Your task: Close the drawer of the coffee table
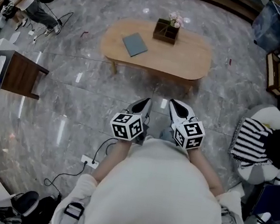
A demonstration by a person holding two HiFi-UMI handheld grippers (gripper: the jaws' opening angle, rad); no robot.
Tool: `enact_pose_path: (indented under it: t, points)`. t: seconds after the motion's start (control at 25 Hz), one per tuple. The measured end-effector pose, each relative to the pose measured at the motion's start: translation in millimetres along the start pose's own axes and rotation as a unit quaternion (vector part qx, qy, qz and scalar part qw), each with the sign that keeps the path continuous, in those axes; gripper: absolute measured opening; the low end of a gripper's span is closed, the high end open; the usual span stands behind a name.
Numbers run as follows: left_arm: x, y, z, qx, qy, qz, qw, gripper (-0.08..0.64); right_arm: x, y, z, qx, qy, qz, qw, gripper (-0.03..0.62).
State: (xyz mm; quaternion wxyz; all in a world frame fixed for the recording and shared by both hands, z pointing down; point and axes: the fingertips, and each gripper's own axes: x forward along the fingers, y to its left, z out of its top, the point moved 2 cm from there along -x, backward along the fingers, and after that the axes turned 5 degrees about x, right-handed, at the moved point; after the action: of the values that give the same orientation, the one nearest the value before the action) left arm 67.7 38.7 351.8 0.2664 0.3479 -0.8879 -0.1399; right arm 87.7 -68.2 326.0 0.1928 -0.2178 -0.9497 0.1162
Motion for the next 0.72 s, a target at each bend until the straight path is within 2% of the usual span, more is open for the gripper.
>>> enact_pose_path:
  t: [0.72]
  points:
    - [-7.6, -0.1, -3.3, -0.004, -0.008, -0.001, 1.0, 0.001, -2.7, 6.7, -7.1, 0.01, -0.012, -0.001, 1.0, -0.002]
